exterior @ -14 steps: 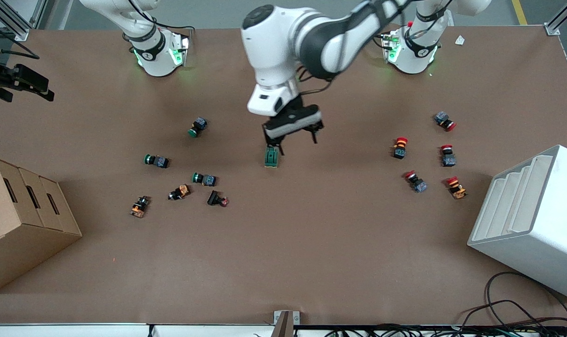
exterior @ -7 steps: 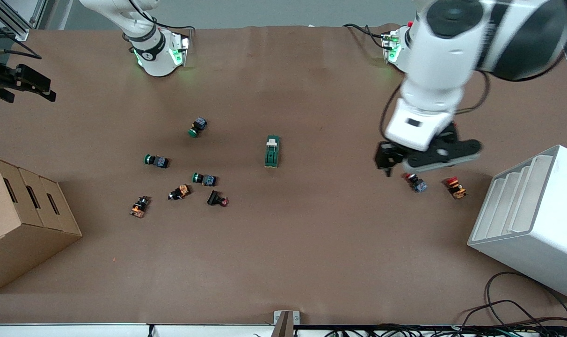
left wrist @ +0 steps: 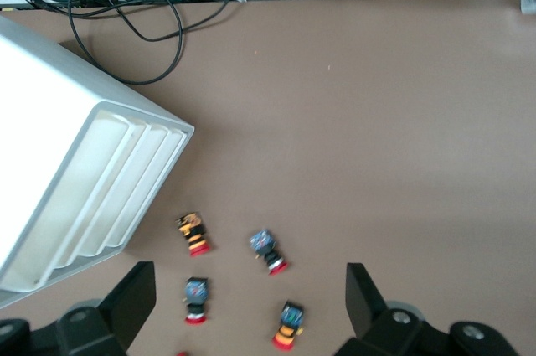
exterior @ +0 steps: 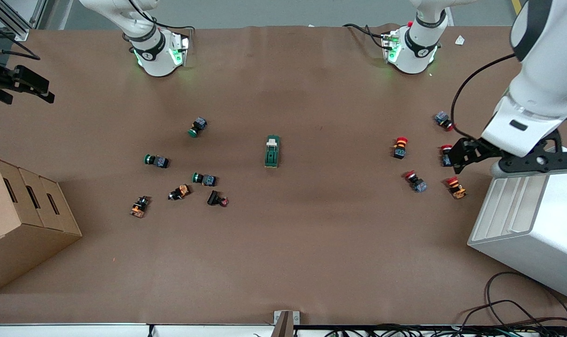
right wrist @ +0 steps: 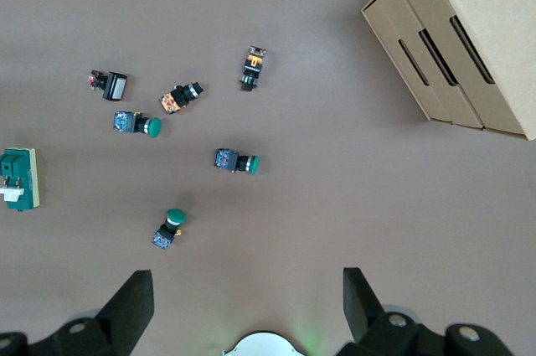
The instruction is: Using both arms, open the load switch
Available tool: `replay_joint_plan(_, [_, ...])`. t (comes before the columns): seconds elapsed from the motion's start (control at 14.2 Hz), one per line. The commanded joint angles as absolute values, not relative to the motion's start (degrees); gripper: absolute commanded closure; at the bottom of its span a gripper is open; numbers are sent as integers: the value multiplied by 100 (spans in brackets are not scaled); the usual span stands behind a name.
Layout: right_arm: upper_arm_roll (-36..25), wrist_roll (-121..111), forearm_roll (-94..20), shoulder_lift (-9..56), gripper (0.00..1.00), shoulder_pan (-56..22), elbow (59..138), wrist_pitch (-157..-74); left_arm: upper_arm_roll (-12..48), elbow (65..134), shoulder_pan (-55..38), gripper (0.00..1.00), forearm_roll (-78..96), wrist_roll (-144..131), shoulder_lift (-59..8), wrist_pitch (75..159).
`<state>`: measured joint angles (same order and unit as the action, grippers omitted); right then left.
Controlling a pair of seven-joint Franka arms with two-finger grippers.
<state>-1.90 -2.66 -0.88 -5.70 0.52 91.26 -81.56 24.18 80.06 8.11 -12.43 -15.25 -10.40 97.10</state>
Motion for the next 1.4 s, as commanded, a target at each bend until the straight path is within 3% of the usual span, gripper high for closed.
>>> replay_joint_plan(0.0, [-202,-246,-149,-703,0,44,9290,-8244,1787,8584,634,0,-557,-899,-398,9563])
replay_joint_plan(0.56, [-202,-316,-70,-703,0,53,9290,-8235,405,9693,-298,0,44,-396,658,9255])
replay_joint_plan(1.33, [-193,-316,26,-703,0,18,9290,-8227,387,9571,-308,0,44,-395,712,9097])
